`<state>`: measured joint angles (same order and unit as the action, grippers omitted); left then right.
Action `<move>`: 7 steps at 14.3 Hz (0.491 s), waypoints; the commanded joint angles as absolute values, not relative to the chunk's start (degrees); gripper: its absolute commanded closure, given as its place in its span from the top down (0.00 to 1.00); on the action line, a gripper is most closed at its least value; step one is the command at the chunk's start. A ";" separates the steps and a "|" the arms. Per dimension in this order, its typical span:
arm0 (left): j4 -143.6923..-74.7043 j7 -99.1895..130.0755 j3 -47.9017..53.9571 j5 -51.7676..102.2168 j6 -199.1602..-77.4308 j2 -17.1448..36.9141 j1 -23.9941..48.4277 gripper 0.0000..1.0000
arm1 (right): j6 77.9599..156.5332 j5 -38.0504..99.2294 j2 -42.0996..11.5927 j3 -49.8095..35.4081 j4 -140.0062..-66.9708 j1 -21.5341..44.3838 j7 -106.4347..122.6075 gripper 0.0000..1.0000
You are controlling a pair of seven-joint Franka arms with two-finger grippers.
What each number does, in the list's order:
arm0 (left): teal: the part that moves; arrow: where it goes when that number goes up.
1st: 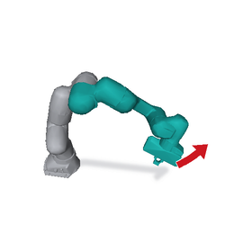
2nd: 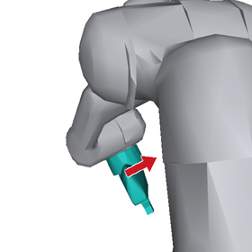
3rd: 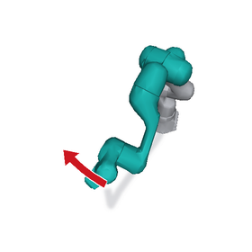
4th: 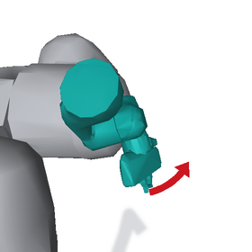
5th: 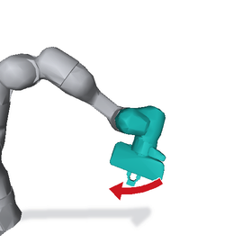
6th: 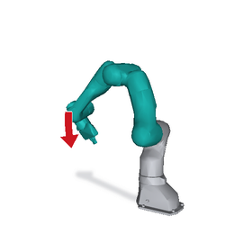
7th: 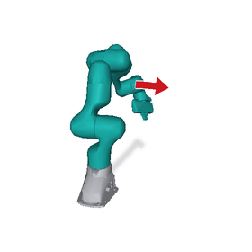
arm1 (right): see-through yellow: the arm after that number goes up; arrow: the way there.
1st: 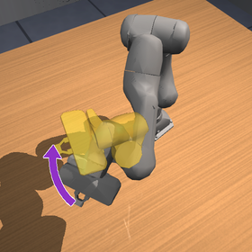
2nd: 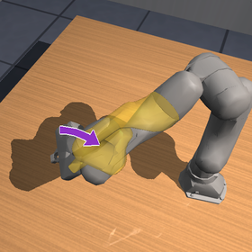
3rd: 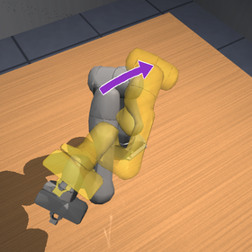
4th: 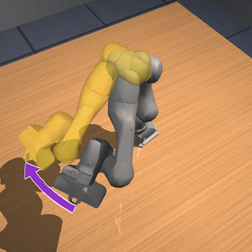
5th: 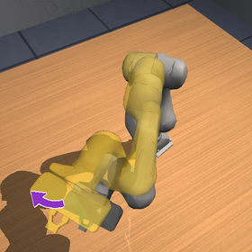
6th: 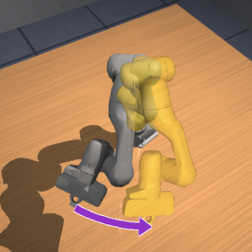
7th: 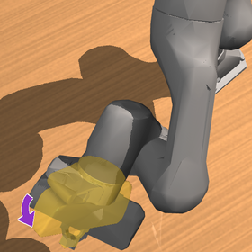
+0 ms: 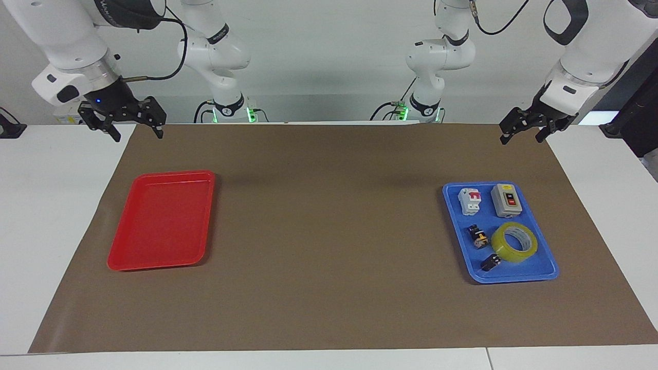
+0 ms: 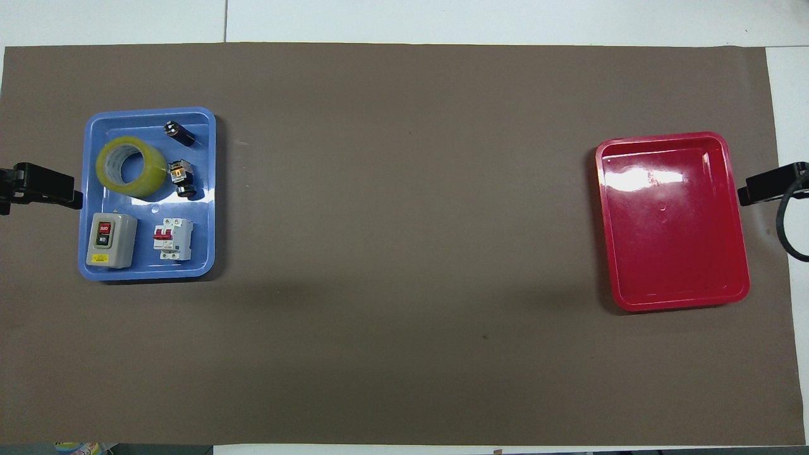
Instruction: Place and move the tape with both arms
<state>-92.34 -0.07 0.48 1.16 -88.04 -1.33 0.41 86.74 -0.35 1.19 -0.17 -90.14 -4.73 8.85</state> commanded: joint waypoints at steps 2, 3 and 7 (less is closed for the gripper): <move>-92.11 -1.14 0.35 0.00 -88.33 -1.23 0.18 1.00 | 87.63 0.70 2.02 -0.44 -91.23 -5.19 10.46 1.00; -92.11 -1.14 0.35 0.00 -88.16 -1.23 0.26 1.00 | 87.63 0.70 2.02 -0.44 -91.23 -5.19 10.46 1.00; -92.28 -1.23 0.44 -2.53 -89.64 -1.23 0.87 1.00 | 87.63 0.70 2.02 -0.44 -91.32 -5.27 10.63 1.00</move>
<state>-92.34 -0.20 0.46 0.53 -88.26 -1.33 0.42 86.74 -0.35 1.19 -0.22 -90.14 -4.69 8.85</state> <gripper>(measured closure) 0.000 0.000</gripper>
